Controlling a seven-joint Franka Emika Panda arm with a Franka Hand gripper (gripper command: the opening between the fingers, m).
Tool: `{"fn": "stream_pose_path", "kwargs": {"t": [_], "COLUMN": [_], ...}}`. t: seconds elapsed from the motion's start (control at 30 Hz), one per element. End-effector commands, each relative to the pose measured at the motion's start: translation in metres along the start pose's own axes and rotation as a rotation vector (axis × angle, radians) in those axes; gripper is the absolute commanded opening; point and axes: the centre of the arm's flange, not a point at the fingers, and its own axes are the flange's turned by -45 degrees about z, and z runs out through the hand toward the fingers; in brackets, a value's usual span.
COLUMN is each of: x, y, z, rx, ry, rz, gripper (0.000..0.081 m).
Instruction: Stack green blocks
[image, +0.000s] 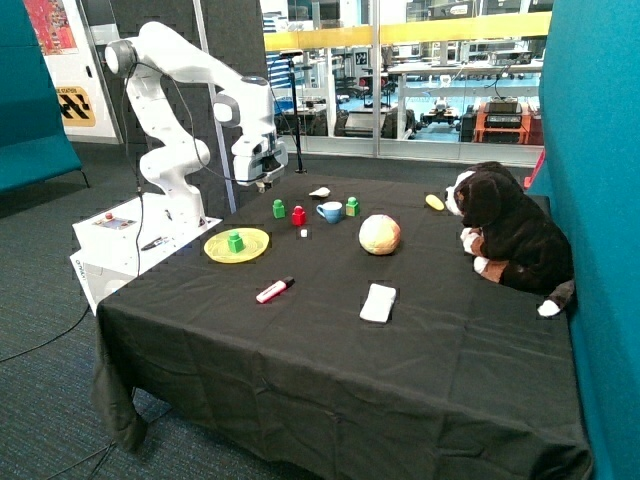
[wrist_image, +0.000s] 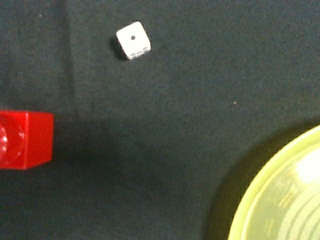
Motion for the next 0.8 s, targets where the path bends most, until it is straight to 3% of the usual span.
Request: {"fn": "stream_pose_path", "kwargs": {"t": [0.0, 0.3, 0.77], "x": [-0.01, -0.026, -0.039], "y": [0.008, 0.024, 0.046], "z": [0.008, 0.019, 0.026], "rx": [-0.0003, -0.0003, -0.0002], "ry": [0.0007, 0.0007, 0.0007], "rz": [0.0, 0.012, 0.032], "gripper": [0.0679, 0.0632, 0.0663]}}
